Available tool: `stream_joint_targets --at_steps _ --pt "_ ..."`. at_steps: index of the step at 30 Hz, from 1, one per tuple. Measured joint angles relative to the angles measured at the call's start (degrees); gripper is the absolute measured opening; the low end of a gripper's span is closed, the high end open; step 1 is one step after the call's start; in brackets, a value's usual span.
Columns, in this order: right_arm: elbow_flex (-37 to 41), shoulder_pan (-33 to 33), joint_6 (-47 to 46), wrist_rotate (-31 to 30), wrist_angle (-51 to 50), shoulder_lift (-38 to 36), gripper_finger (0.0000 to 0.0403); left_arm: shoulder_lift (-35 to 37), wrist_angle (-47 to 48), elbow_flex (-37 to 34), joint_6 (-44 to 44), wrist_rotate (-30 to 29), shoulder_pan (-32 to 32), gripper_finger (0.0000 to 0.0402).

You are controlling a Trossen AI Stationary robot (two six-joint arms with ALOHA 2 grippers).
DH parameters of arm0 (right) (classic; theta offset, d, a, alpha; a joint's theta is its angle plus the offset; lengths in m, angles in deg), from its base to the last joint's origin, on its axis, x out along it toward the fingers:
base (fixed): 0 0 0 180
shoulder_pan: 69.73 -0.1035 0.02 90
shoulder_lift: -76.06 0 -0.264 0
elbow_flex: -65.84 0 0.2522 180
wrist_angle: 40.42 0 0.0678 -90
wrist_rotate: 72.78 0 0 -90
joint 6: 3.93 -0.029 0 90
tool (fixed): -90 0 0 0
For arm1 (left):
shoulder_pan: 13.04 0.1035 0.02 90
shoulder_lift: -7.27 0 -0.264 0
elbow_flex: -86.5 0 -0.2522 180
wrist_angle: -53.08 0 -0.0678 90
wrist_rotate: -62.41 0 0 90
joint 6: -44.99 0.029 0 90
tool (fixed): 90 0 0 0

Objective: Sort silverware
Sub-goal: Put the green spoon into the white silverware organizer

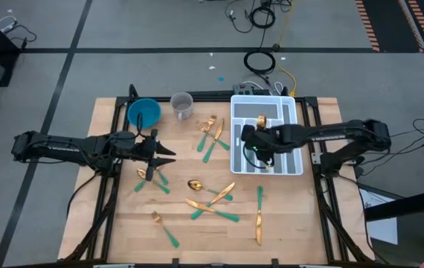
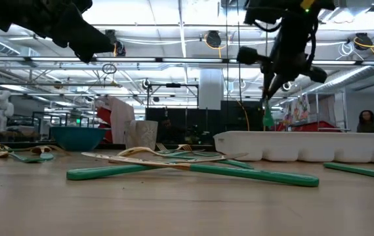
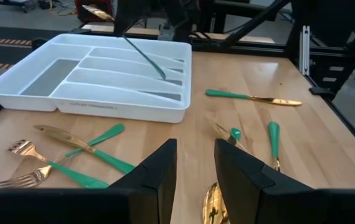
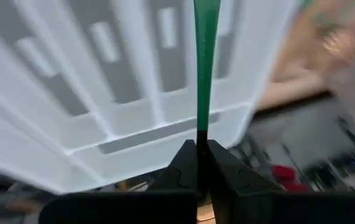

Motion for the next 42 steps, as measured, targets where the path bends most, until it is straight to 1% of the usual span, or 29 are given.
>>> stream_joint_targets --at_steps 3,9,12,19,21,23,24,26,27,29,32,38,42 --pt "-1.41 0.87 1.77 1.06 -5.04 3.29 0.0 0.0 0.01 0.0 0.12 -0.62 -0.01 0.0115" --pt "-1.42 2.35 3.0 4.28 -3.09 7.0 0.0 0.0 0.04 0.0 2.03 -3.62 0.05 0.0115" --pt "-1.43 2.71 3.17 5.53 -2.47 7.29 0.0 0.0 0.3 0.0 2.03 -4.29 0.09 0.0115" --pt "-1.46 3.0 4.85 5.89 -1.6 6.79 0.0 0.0 1.58 -0.02 2.08 -5.14 0.09 0.0115" --pt "-1.46 3.06 3.62 8.18 1.03 6.69 0.0 0.0 1.03 -0.02 2.09 -6.77 0.09 0.0115" --pt "-1.46 2.99 2.33 11.8 3.91 6.14 0.0 -0.29 -1.02 -0.07 2.03 -10.32 0.1 0.0115" --pt "-1.49 2.87 1.93 12.85 5.07 5.74 0.0 -0.72 -3.7 -0.18 2.01 -12.18 0.22 0.0115" --pt "-2.48 2.4 1.69 13.23 6.17 5.46 0.0 -2.01 -9.44 -0.5 1.89 -13.64 1.11 0.0115" --pt "-3.18 2.1 1.65 13.1 6.15 5.42 0.0 -2.94 -12.51 -0.5 1.53 -13.22 1.79 0.0115" --pt "-4.65 1.41 1.57 13.02 5.62 5.4 0.0 -5.3 -16.76 -0.5 0.37 -10.6 3.14 0.0115" --pt "-6.68 1.05 1.47 12.77 3.51 5.3 0.0 -9.47 -20.4 -0.5 -0.04 -7.49 4.95 0.0115" --pt "-6.64 3.48 1.53 12.74 -4.18 5.8 0.0 -15.95 -20.25 -0.59 -0.09 -7.22 5.91 0.0115" --pt "-6.64 4.87 3.69 13.72 -4.19 7.33 0.0 -18.02 -20.22 -0.59 -0.1 -7.07 5.89 0.0115"
